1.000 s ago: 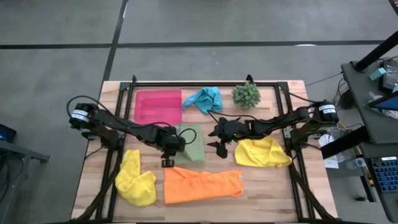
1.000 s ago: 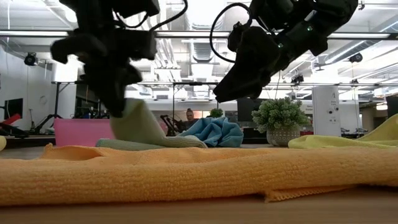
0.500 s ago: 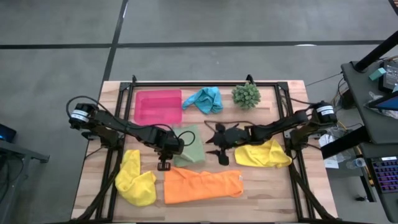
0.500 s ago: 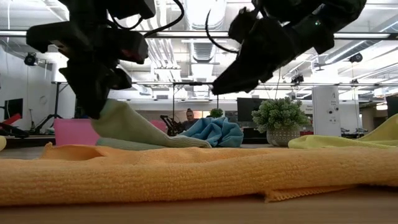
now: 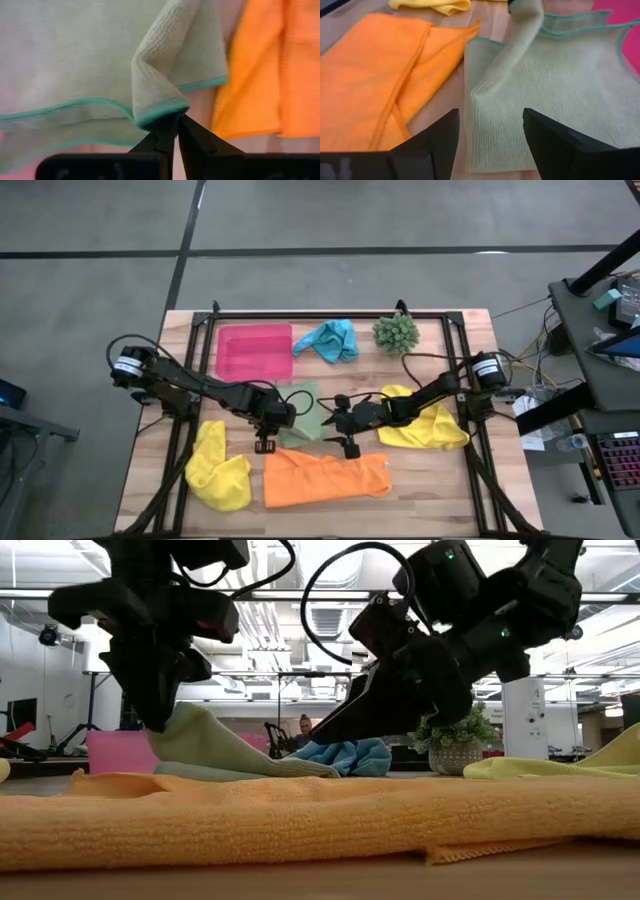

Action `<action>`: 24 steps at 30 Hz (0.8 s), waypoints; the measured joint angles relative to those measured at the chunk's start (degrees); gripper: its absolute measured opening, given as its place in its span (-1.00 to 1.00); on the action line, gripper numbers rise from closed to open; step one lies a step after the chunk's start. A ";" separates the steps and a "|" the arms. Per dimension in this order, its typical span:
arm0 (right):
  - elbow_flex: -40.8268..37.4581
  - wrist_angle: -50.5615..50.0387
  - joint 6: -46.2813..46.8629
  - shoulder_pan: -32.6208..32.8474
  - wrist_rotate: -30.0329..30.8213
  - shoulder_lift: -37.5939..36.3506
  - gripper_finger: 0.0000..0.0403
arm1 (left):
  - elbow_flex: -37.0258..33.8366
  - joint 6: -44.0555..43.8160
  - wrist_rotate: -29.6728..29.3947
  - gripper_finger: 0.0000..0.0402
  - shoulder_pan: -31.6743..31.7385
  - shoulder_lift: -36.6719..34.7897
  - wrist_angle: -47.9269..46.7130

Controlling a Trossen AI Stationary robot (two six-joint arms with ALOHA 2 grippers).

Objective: Fold microfiber towels
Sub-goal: Fold the green towel

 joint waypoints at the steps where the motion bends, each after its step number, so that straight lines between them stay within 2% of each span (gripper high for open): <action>1: 0.02 0.41 0.02 0.00 0.00 0.34 0.03 | 0.00 0.00 -1.05 -0.97 0.00 -0.04 0.04; 12: 0.04 0.64 0.65 -0.02 0.00 1.38 -0.20 | 0.50 -2.97 -5.66 -0.97 0.02 -3.52 1.19; 20: 0.04 0.92 0.85 -0.13 0.46 1.38 -0.35 | 0.24 -4.59 -5.73 -0.97 -0.36 -7.99 1.22; 24: 0.04 0.90 1.20 -0.15 0.46 1.24 -0.43 | 0.09 -6.35 -2.43 -0.97 -1.00 -8.35 1.23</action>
